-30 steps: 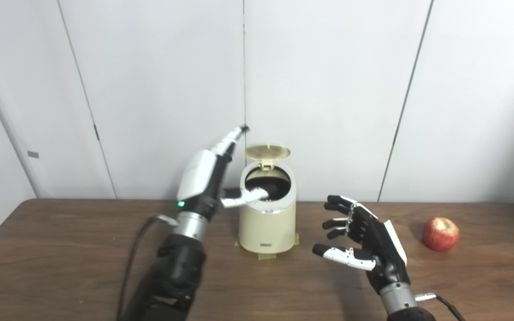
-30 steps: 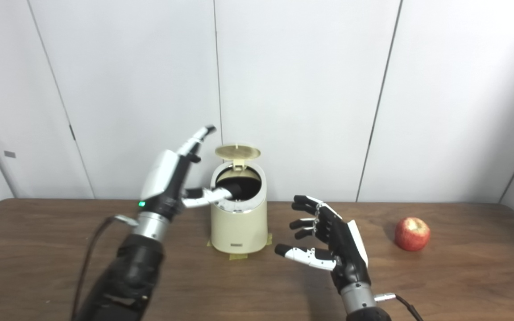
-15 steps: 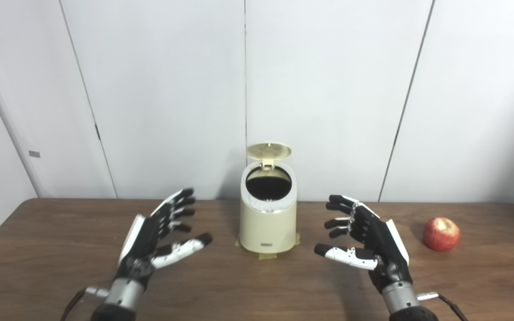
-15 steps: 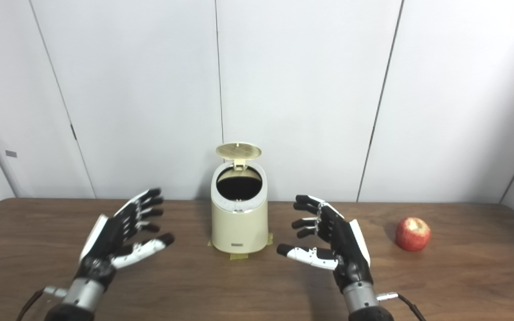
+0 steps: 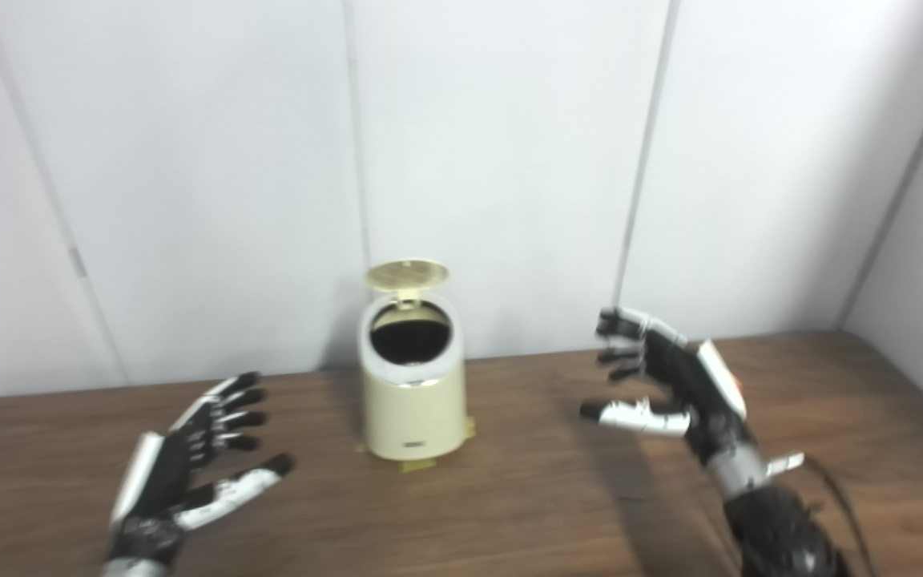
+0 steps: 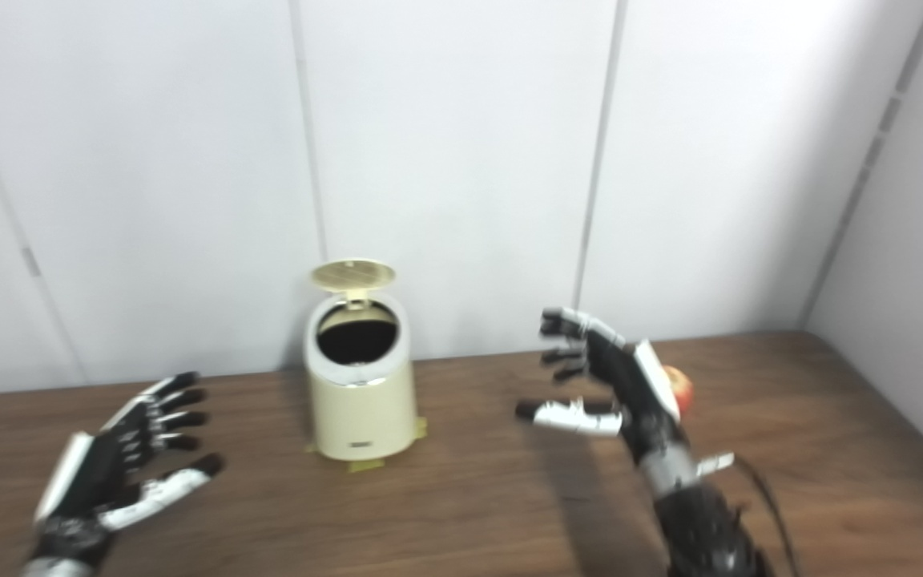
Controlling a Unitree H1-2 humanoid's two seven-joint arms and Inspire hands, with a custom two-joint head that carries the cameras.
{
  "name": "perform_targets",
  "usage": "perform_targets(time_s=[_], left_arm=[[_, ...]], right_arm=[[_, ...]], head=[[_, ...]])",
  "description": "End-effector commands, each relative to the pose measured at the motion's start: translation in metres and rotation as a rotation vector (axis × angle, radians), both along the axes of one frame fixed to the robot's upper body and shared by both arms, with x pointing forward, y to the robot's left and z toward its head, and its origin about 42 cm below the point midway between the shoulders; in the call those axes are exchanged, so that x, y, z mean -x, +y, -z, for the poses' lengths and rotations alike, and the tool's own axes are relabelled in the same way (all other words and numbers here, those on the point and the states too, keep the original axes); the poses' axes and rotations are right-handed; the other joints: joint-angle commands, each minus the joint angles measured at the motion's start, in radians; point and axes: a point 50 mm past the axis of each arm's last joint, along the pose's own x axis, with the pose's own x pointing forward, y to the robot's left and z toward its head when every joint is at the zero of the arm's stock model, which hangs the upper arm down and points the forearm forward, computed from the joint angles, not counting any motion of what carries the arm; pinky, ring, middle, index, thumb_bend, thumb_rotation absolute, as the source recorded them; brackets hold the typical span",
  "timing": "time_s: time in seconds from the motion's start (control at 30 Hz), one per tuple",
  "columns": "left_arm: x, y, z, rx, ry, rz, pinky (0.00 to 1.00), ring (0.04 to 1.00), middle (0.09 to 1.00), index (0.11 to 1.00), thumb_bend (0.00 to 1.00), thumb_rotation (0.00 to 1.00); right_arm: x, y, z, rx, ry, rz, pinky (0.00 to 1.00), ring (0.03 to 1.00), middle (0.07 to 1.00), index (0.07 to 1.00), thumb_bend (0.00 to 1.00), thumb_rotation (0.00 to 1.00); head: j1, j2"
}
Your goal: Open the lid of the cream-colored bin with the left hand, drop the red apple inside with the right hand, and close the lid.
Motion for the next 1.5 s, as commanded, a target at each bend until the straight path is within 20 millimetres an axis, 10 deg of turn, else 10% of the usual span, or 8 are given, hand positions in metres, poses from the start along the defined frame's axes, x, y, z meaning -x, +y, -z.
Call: perform_targets(time_s=[0.0, 0.5, 1.03, 1.47], left_arm=[[-0.01, 0.004, -0.021, 0.0, -0.092, 0.02, 0.68, 0.768, 0.827, 0.873, 0.8, 0.28], [-0.018, 0.018, -0.024, 0.004, -0.099, 0.036, 0.64, 0.766, 0.817, 0.855, 0.72, 0.19], [-0.015, 0.015, -0.031, 0.016, -0.101, 0.043, 0.65, 0.759, 0.807, 0.85, 0.67, 0.08], [-0.014, 0.014, -0.034, 0.012, -0.102, 0.053, 0.64, 0.756, 0.805, 0.847, 0.65, 0.04]], right_arm=[[-0.006, -0.007, -0.031, 0.055, -0.071, 0.036, 0.57, 0.658, 0.768, 0.791, 0.83, 0.11], [0.002, -0.101, -0.073, 0.306, 0.095, 0.299, 0.69, 0.815, 0.886, 0.869, 0.82, 0.14], [-0.011, -0.147, -0.014, 0.293, 0.426, 0.23, 0.88, 0.949, 0.956, 0.951, 0.87, 0.14], [-0.028, -0.149, 0.028, 0.353, 0.518, 0.294, 0.83, 0.902, 0.914, 0.929, 0.86, 0.18]], head=[[-0.012, 0.0], [-0.124, -0.004], [-0.142, 0.0], [-0.143, 0.002]])
